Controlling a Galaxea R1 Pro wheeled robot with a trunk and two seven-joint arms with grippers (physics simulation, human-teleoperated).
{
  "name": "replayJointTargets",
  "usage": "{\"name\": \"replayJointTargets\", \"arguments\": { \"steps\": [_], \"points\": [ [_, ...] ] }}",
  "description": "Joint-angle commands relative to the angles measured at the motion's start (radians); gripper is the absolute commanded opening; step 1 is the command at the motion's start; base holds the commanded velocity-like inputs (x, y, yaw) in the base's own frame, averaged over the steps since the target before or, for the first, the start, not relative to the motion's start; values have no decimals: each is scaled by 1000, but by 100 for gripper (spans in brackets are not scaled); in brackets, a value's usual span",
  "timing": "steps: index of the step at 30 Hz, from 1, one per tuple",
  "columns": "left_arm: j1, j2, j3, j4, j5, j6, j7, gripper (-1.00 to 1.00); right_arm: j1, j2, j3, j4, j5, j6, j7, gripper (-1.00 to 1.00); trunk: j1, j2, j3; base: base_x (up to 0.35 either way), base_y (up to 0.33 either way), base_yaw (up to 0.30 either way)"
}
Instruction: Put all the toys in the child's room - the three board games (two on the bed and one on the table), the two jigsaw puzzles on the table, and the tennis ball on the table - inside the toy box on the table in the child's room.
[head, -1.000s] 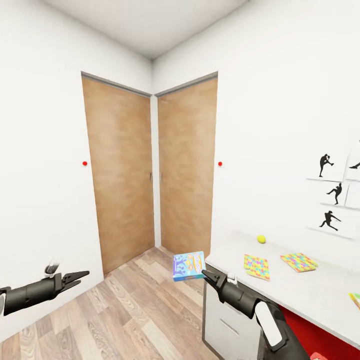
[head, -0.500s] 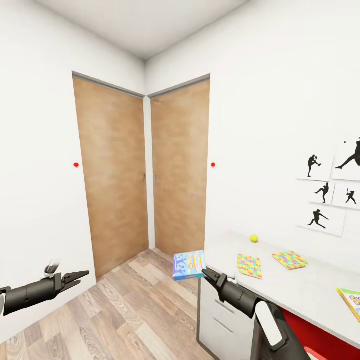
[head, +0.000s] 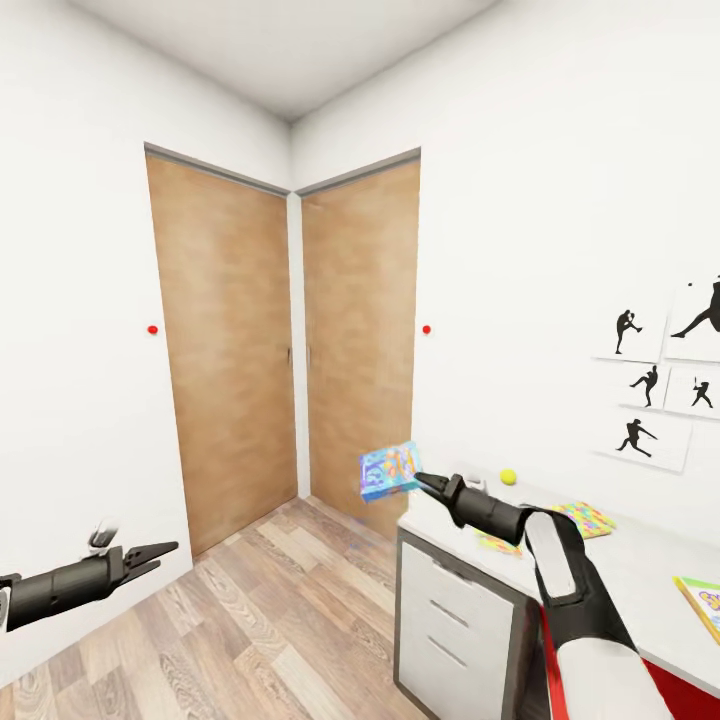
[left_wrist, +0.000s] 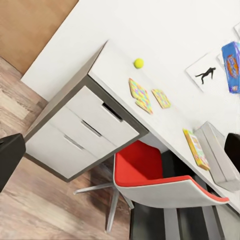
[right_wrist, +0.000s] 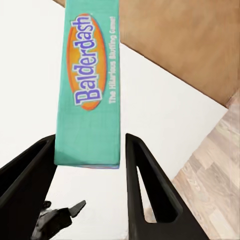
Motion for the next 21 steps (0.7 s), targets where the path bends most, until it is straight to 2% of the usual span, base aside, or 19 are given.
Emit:
{"name": "replayJointTargets", "arguments": {
  "steps": [1,2,3,6,8,11,17,21],
  "points": [
    [-1,-2,1,0,-3,10,-4,100,-71,-5,-28,14,-24,28,-35,-100,0,-1,-1,0,0,0],
    [0,-2,1,0,-3,10,-4,100,-119,-12,-43,35,-33,38,-66,-100,0,-1,-1,0,0,0],
    [0,-2,0,0,-3,10,-6,100,-139,-17,-52,45,-39,38,-78,-100,0,-1,-1,0,0,0],
    [-1,1,1,0,3,13,-11,100,-163,-27,-92,56,-100,38,-95,-100,0,-1,-1,0,0,0],
    [-2,4,3,0,5,16,-13,100,-167,-30,-100,55,-125,38,-98,-100,0,-1,-1,0,0,0],
    [-7,8,4,0,1,21,-12,100,-169,-51,-107,55,-143,38,-99,-100,0,-1,-1,55,0,-96],
    [-22,4,-1,-14,0,21,-11,100,-152,-70,-115,56,-212,38,-99,-100,-4,6,3,125,0,-252],
    [-23,4,-4,-16,-1,15,-11,100,-144,-99,-116,57,-229,38,-99,-100,-19,34,15,16,0,-277]
  ]
}}
